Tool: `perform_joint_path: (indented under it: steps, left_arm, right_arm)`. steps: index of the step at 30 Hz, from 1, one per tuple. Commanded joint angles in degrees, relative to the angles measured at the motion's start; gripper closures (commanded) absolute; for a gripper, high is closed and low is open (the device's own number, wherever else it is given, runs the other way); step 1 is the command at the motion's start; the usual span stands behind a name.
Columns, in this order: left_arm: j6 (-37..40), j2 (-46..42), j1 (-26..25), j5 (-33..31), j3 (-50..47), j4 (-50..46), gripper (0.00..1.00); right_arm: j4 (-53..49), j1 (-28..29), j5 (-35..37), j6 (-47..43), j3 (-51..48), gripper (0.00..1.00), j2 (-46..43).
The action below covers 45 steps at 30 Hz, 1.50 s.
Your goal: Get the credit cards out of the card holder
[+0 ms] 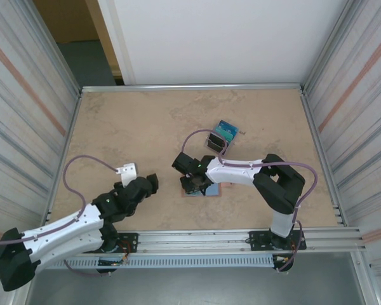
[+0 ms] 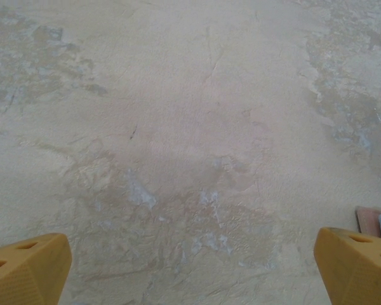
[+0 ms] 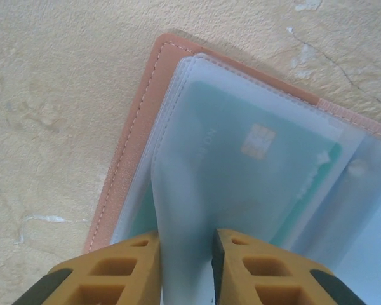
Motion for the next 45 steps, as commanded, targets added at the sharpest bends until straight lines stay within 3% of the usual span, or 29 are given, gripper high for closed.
perform_joint_path:
  steps: [1,27,39,45]
  left_arm:
    - [3.94,1.98,0.38,-0.10,3.18,1.69,0.01]
    - [15.50,23.06,-0.62,12.67,14.91,10.06,0.01]
    - [19.28,34.94,-8.33,8.28,22.13,10.65,0.01]
    - [19.69,41.98,-9.79,8.07,26.66,8.92,0.01]
  right_arm:
    - [-0.52,-0.49,0.56,0.38,-1.53,0.75,-1.04]
    - [-2.06,-5.09,7.26,3.69,-9.02,0.69,-12.52]
    - [-1.29,-8.64,7.79,5.58,-14.78,0.68,-18.64]
    - [0.70,-11.71,6.07,7.11,-19.13,0.68,-22.22]
